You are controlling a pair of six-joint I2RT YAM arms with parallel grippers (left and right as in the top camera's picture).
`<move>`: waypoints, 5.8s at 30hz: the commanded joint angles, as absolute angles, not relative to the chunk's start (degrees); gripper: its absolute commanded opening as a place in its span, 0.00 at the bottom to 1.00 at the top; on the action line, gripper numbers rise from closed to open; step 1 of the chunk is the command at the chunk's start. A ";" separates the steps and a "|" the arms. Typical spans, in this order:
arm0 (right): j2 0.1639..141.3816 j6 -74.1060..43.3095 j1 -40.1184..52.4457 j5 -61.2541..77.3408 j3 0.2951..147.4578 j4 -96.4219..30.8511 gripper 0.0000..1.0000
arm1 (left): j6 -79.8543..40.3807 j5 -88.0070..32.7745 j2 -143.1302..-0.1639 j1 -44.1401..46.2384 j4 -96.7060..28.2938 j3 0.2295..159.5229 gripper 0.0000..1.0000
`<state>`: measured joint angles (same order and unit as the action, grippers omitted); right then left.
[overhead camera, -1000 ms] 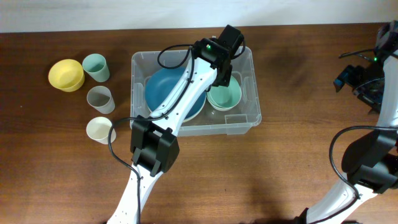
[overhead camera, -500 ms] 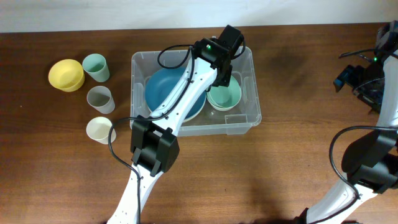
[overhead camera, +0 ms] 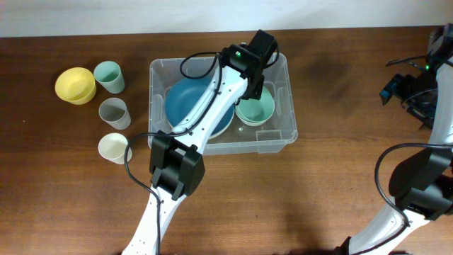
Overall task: Pack container
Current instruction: 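Lower the light-green bowl into the white bowl and adjust it, then release the green bowl and withdraw the left gripper left, then grasp the yellow bowl rim with the left gripper, then lift the yellow bowl and carry it over the bin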
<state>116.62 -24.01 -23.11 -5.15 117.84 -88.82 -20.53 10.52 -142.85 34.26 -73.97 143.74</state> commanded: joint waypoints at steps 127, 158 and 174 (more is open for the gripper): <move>116.73 -24.47 -23.27 -6.07 117.62 -88.84 0.99 | -35.18 1.48 -161.69 -22.79 -83.31 160.97 0.18; 116.73 -24.47 -23.27 -6.07 117.62 -88.84 0.99 | -25.43 -26.33 -144.99 -31.53 -90.65 179.85 0.01; 116.73 -24.47 -23.27 -6.07 117.62 -88.84 0.99 | -9.58 -15.35 -140.51 12.08 -96.23 176.40 0.01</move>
